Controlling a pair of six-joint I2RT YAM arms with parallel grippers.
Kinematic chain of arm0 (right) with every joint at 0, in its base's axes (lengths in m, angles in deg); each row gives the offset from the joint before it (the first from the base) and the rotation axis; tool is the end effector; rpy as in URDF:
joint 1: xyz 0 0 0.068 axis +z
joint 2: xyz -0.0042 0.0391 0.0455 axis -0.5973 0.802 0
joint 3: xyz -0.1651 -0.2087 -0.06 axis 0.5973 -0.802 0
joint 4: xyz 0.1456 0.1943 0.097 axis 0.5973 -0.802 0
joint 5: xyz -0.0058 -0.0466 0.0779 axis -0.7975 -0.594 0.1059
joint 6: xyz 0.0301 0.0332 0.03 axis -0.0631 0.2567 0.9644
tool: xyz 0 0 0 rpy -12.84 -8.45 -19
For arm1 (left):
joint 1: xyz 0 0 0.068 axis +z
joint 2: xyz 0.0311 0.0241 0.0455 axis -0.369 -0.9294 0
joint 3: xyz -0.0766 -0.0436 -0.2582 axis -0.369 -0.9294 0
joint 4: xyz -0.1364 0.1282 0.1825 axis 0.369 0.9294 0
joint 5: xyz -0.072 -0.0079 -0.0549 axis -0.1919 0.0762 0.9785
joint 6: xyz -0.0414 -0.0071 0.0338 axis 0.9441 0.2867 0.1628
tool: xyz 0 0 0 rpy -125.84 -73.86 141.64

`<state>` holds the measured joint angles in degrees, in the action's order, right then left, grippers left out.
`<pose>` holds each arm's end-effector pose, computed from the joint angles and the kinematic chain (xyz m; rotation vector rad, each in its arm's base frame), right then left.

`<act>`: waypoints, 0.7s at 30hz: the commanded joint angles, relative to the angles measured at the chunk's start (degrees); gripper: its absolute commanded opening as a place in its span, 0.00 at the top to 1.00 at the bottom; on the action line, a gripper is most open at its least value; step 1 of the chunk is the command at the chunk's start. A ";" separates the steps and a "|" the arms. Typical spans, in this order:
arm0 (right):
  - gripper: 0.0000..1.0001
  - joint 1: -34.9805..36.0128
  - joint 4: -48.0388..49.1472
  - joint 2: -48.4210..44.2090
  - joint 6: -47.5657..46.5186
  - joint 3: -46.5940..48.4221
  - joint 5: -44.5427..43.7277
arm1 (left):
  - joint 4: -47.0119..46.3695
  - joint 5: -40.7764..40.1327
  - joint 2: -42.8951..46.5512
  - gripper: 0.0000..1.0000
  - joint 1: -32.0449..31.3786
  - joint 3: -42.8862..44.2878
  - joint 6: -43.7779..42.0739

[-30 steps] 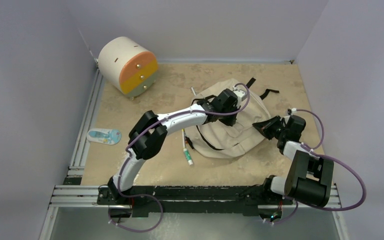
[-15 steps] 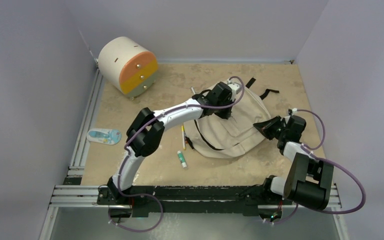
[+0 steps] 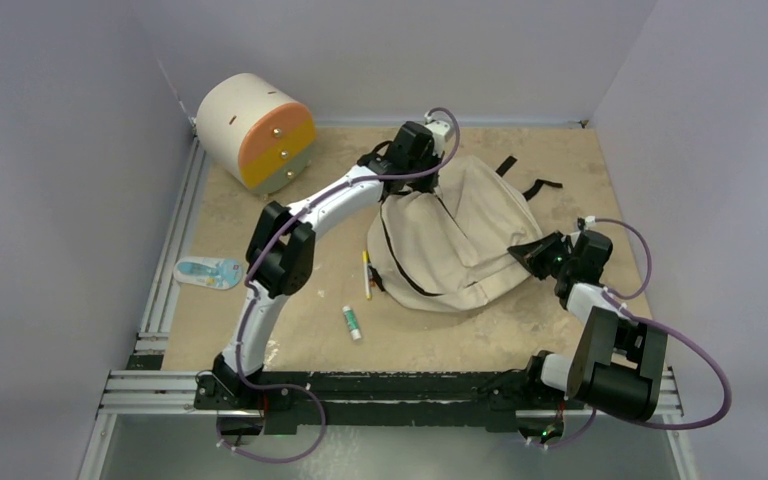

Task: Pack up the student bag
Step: Unzip the student bag at the center of the board.

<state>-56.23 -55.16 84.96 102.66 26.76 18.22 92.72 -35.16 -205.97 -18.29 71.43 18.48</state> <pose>0.2263 -0.0602 0.1664 0.8180 1.9448 0.8581 0.4008 -0.3378 0.2542 0.5566 2.1750 -0.5628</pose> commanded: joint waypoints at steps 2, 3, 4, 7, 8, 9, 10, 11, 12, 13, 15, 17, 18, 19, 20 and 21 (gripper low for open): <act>1.00 -0.81 -0.55 -1.63 -1.93 2.08 -2.38 | -4.03 -2.70 -3.33 1.00 4.25 7.32 -4.67; 1.00 -0.79 -0.72 -1.79 -1.99 2.12 -2.21 | -4.18 -2.67 -4.31 1.00 4.74 7.84 -4.89; 1.00 -0.77 -0.80 -1.97 -2.04 2.13 -2.11 | -4.40 -2.66 -4.80 1.00 5.18 8.26 -5.11; 1.00 -0.84 -1.61 -2.67 -2.63 2.28 -2.40 | -5.12 -2.70 -6.51 1.00 6.59 9.05 -5.30; 1.00 -0.78 -1.88 -2.84 -2.77 2.30 -2.51 | -4.95 -2.62 -6.97 1.00 7.17 9.41 -5.10; 1.00 -0.88 -2.08 -3.08 -3.02 2.30 -2.53 | -4.76 -2.67 -7.39 1.00 7.70 9.91 -4.81; 1.00 -0.82 -2.20 -3.22 -3.19 2.31 -2.41 | -4.32 -2.24 -7.55 1.00 8.11 10.24 -4.31; 1.00 -0.82 -2.17 -3.44 -3.53 2.31 -2.02 | -4.07 -1.29 -7.46 1.00 8.47 10.24 -3.71; 1.00 -0.89 -2.29 -3.74 -4.20 2.43 -1.51 | -4.19 0.07 -7.03 1.00 8.63 9.73 -3.41; 1.00 -0.85 -2.51 -4.00 -4.74 2.65 -1.13 | -4.68 1.09 -6.45 1.00 8.61 9.05 -3.31; 0.96 -0.81 -2.96 -5.26 -6.60 3.49 -0.81 | -5.25 3.89 -5.32 1.00 8.56 7.43 -2.68; 0.77 -0.78 -3.88 -7.39 -8.10 5.36 -3.47 | -5.53 6.21 -4.45 1.00 8.10 6.11 -2.26; 0.71 -0.80 -4.83 -8.96 -8.42 6.13 -3.91 | -5.35 6.71 -3.97 1.00 7.78 5.46 -2.21; 0.66 -0.78 -5.46 -10.18 -8.60 6.97 -4.25 | -5.25 7.08 -3.62 1.00 7.33 5.01 -2.38; 0.62 -0.71 -6.54 -11.17 -9.12 7.87 -4.69 | -5.16 7.37 -3.22 1.00 6.96 4.55 -2.57; 0.57 -0.67 -7.68 -12.04 -9.59 9.11 -5.24 | -5.25 7.40 -2.89 1.00 6.52 4.06 -2.71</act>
<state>-56.69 -60.42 77.59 97.13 29.78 16.03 90.69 -28.38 -213.67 -12.04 76.91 16.73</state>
